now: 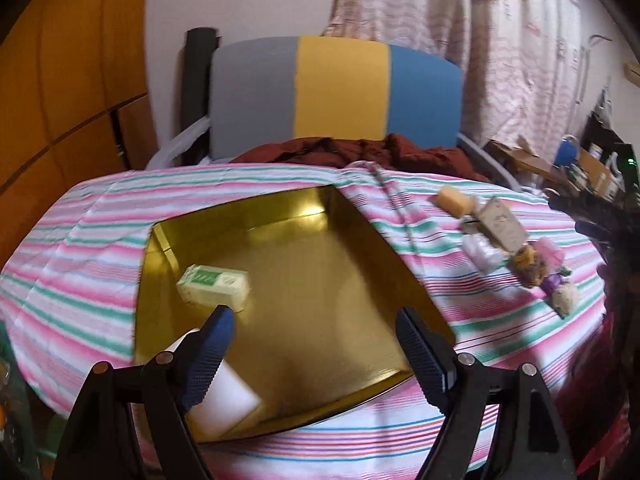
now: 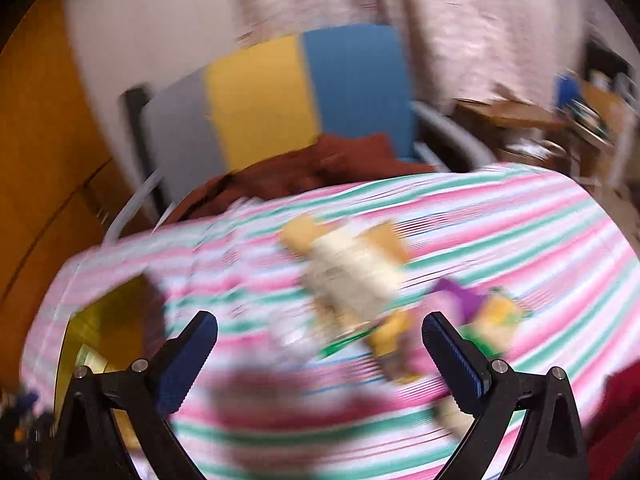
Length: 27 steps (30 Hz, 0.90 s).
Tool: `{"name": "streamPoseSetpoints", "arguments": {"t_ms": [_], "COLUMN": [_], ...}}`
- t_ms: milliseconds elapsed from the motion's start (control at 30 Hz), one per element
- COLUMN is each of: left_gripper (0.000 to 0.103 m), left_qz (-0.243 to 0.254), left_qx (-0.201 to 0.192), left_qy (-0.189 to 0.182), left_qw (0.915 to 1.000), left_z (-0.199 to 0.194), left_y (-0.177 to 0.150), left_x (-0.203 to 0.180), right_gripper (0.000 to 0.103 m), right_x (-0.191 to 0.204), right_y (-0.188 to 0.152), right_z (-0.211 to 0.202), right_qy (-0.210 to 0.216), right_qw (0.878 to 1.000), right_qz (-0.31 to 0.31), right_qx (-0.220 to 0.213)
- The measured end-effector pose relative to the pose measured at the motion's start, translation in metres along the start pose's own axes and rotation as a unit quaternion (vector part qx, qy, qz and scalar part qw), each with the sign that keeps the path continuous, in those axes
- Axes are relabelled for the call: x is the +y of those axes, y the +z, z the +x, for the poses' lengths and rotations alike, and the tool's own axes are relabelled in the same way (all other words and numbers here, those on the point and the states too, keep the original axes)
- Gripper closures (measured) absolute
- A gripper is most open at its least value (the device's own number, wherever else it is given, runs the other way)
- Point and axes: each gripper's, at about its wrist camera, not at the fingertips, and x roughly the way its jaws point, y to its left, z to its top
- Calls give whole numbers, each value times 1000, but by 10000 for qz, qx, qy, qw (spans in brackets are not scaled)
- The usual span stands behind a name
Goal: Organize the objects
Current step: 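Grasp the pink mesh hair curler with the left tool while the right tool reaches the yellow pouch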
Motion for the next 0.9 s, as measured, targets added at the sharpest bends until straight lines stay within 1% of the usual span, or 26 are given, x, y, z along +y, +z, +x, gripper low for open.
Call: {"name": "streamPoseSetpoints", "arguments": {"t_ms": [67, 133, 200, 233, 267, 300, 367, 433, 500, 600, 733, 900], "left_gripper": [19, 19, 19, 19, 19, 20, 21, 21, 21, 21, 21, 21], "left_qz": [107, 229, 363, 440, 537, 589, 664, 814, 959, 1180, 1341, 1615], "left_qx": [-20, -14, 8, 9, 36, 105, 202, 262, 327, 438, 640, 829], "left_qy": [-87, -222, -391, -446, -548, -704, -966, -1077, -1256, -1415, -1733, -2224], "left_qw": [9999, 9995, 9986, 9980, 9970, 9957, 9929, 9905, 9869, 9819, 9736, 9579], "left_z": [2, 6, 11, 12, 16, 19, 26, 34, 42, 54, 72, 91], "left_y": [6, 12, 18, 21, 25, 28, 32, 37, 40, 48, 60, 70], "left_x": [-14, -28, -45, -53, -65, -74, -90, -111, -132, -163, -199, -249], "right_gripper": [0, 0, 0, 0, 0, 0, 0, 0, 0, 0, 0, 0], "right_x": [-38, -74, -101, -116, -130, -141, -156, -159, -160, -158, -161, -165], "right_y": [9, 10, 9, 5, 1, -2, -7, -10, -11, -9, -13, -18], "right_z": [3, 6, 10, 12, 17, 21, 24, 27, 30, 29, 29, 28], "right_qy": [-323, -705, -861, -951, -967, -867, -692, -652, -499, -401, -244, -77], "right_qw": [9982, 9927, 9867, 9815, 9748, 9688, 9592, 9568, 9550, 9563, 9530, 9476], "right_qz": [489, 968, 1369, 1655, 2011, 2318, 2734, 2812, 2893, 2864, 2986, 3161], "right_qx": [-111, -148, -177, -145, -9, 105, 216, 349, 427, 427, 452, 461]}}
